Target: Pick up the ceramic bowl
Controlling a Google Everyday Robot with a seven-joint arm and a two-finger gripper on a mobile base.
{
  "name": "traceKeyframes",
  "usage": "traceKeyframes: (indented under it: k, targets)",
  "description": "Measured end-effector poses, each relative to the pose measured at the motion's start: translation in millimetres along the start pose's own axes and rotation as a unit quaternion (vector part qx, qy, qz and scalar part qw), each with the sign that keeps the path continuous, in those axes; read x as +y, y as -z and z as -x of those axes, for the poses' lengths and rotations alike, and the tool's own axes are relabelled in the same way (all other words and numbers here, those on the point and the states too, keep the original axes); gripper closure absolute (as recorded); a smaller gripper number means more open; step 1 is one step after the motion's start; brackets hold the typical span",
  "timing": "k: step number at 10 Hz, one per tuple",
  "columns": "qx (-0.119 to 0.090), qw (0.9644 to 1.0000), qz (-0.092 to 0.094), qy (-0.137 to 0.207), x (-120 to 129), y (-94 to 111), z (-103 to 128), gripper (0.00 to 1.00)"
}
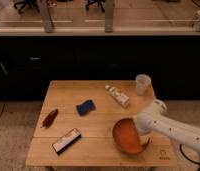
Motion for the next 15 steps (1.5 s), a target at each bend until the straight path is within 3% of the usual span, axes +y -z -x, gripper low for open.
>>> traceKeyframes:
  k: [4,15]
  targets:
    - [-0.013,0.9998,0.005,-0.013,-6.1,-11.3,-2.9,0.20]
    - [-0.038,0.9986,0.008,-0.037,-9.0,-18.2,-13.5,0.20]
